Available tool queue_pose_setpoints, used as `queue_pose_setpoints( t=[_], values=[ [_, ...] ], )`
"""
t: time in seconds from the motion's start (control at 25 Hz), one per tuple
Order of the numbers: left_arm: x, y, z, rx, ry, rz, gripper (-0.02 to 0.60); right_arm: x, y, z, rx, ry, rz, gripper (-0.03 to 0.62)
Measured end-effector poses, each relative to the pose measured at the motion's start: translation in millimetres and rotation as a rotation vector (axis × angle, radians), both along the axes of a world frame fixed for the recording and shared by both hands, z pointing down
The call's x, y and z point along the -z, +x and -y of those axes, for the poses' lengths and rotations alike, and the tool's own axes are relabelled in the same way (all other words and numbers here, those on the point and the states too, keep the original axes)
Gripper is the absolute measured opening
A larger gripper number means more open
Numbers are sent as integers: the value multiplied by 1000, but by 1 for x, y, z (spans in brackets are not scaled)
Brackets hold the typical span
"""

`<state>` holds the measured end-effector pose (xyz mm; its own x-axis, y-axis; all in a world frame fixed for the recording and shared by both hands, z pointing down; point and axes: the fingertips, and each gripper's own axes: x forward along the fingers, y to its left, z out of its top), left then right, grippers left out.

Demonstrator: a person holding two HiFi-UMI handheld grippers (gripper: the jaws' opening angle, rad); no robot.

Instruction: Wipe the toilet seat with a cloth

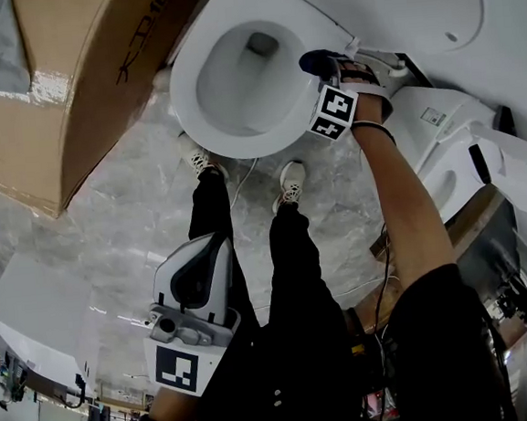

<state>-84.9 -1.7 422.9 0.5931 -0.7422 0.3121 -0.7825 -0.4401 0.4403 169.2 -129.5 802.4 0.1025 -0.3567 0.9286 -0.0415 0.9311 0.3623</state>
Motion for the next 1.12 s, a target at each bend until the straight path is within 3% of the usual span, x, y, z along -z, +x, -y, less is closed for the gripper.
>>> queue_pose_setpoints(
  t=[0.64,1.12],
  values=[
    [9,2,3,0,10,2,9,-2,-17,-80,-327,-129,139,97],
    [16,-1,10,18,22,5,9,-2,-43,-131,-460,-196,208,97]
  ],
)
